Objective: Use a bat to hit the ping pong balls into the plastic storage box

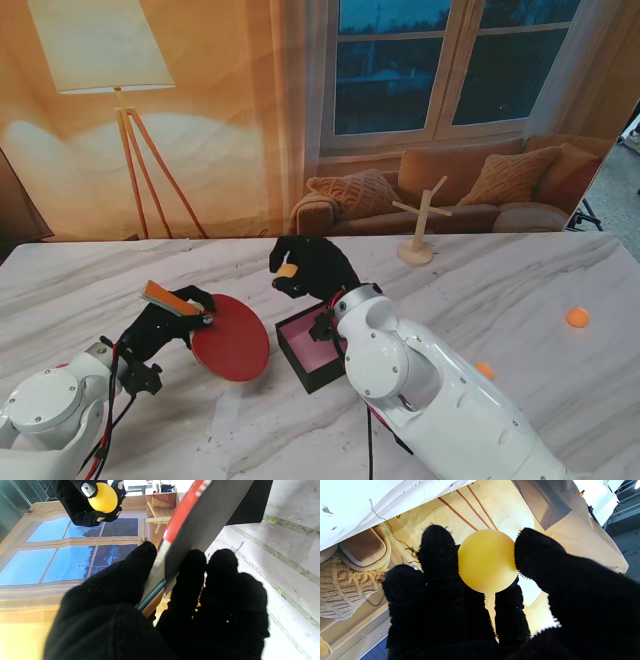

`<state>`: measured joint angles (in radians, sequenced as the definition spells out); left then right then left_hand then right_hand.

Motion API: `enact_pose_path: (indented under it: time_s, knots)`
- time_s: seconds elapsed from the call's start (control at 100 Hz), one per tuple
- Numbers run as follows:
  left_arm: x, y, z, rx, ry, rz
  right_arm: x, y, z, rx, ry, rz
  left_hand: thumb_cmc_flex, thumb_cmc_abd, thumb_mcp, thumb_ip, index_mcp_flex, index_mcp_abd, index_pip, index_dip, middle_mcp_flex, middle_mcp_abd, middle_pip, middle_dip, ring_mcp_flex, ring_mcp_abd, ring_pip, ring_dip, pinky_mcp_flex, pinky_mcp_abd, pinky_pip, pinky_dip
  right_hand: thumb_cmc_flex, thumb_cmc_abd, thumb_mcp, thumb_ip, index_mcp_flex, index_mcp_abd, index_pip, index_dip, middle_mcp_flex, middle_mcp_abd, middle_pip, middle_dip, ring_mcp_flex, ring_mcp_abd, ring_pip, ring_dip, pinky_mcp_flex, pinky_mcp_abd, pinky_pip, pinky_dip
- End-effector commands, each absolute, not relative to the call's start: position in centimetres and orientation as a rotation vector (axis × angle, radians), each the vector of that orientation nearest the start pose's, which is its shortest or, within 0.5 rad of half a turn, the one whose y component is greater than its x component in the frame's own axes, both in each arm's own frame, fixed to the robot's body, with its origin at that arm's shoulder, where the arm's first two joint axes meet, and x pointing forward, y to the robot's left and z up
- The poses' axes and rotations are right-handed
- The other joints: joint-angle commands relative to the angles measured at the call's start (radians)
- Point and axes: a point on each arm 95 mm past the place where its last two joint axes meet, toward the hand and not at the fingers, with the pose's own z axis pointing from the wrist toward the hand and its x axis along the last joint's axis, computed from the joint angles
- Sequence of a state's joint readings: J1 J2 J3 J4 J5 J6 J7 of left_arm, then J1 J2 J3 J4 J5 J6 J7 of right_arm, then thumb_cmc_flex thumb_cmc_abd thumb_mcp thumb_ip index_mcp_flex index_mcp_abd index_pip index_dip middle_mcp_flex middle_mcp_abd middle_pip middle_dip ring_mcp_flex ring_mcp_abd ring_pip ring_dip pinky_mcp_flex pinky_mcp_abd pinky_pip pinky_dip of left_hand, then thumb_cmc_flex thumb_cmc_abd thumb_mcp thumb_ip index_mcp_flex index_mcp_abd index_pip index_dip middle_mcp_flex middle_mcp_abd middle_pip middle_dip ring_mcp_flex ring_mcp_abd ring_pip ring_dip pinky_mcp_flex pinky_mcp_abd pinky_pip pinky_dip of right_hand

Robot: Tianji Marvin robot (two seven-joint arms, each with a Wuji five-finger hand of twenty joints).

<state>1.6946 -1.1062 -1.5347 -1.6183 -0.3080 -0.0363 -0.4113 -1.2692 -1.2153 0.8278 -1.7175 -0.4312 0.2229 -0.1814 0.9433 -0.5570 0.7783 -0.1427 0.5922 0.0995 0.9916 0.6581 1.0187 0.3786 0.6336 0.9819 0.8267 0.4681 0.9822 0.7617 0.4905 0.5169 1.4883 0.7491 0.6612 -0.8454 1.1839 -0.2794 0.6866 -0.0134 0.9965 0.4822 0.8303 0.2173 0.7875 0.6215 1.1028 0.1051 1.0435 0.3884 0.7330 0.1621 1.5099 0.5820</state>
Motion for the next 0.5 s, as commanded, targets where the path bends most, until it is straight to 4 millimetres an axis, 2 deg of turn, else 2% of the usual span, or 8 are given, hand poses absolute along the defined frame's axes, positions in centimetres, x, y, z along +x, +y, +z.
enact_pose_path:
  time_s: [0.0,0.49]
  knots:
    - [38.12,7.27,-31.25,-2.435,0.756,-2.24,40.79,16.35,-21.5,-1.801,-1.438,-2.563,0.069,0.004,0.085,-0.003,0.064,-0.013,-0.001,0.012,-0.027,-0.124,-0.055,0.016,0.0,0.065,0.012,0.012,-0.021,-0.099,-0.012,0.023,0.048,0.049,0.051,0.002,0.008,-0.006,0.03,-0.008,0.041,-0.051,0.061,0.021,0.024,-0.079,0.035,0.014,0.003,-0.037,0.034,0.015]
    - [37.99,6.94,-31.33,-2.45,0.761,-2.247,40.62,16.29,-21.65,-1.816,-1.463,-2.55,0.072,0.0,0.091,0.0,0.071,-0.018,-0.004,0.01,-0.04,-0.119,-0.073,0.027,-0.017,0.059,-0.003,0.016,-0.039,-0.104,-0.027,0.034,0.048,0.051,0.05,0.001,0.006,-0.009,0.03,-0.009,0.038,-0.054,0.062,0.018,0.02,-0.08,0.029,0.017,-0.003,-0.041,0.031,0.012]
